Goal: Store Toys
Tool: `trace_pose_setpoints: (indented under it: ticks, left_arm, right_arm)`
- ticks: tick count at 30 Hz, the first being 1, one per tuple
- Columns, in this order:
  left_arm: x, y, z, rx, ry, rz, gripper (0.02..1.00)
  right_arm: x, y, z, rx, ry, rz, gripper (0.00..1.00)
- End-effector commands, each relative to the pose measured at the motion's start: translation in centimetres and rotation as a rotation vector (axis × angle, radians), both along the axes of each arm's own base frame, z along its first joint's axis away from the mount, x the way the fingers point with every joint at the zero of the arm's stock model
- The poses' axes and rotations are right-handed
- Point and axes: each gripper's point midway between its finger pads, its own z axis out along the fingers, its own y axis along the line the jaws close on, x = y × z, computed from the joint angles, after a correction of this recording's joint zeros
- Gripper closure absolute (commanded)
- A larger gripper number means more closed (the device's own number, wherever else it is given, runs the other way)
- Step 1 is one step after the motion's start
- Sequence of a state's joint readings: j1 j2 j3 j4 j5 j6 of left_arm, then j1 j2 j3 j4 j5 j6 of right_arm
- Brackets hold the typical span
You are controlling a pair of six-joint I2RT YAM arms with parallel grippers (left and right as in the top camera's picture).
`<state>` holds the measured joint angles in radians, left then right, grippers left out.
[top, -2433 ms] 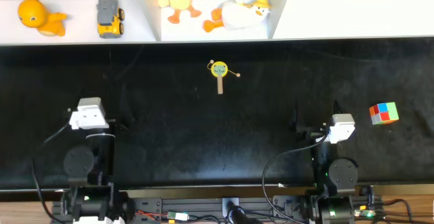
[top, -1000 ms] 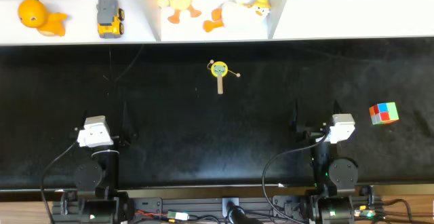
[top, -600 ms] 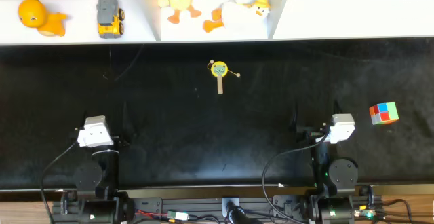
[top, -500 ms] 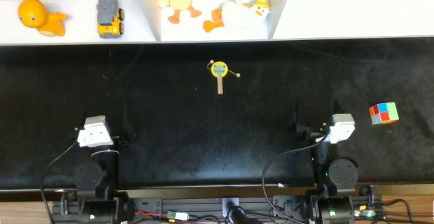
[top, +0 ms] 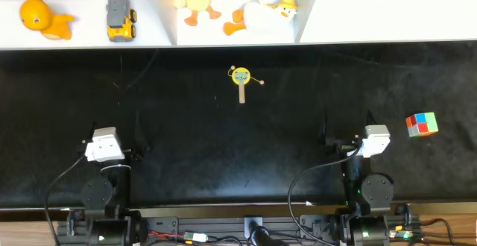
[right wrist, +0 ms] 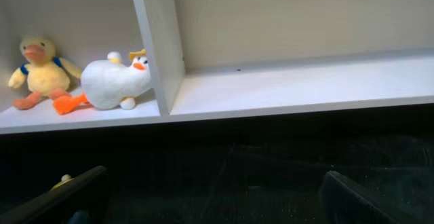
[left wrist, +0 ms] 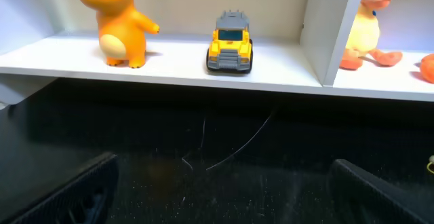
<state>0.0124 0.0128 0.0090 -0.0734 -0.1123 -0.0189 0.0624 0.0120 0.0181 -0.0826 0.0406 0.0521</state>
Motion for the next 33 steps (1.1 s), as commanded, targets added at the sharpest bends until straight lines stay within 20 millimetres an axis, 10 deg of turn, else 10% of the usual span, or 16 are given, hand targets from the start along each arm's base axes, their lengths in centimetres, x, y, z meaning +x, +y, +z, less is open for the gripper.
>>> trace_pose_setpoints:
  ticks: [1,22,33]
  left_arm:
    - [0.0,-0.2,0.1,0.022,-0.003,-0.010,0.020]
    - [0.0,-0.2,0.1,0.022,-0.003,-0.010,0.020]
    - [0.0,-0.2,0.1,0.022,-0.003,-0.010,0.020]
  right_arm:
    - [0.0,0.2,-0.3,0.000,0.000,0.011,0.005]
    - [0.2,0.1,-0.4,-0.006,0.088,0.002,0.007]
    - [0.7,0.6,4.3,-0.065,0.189,-0.101,0.005]
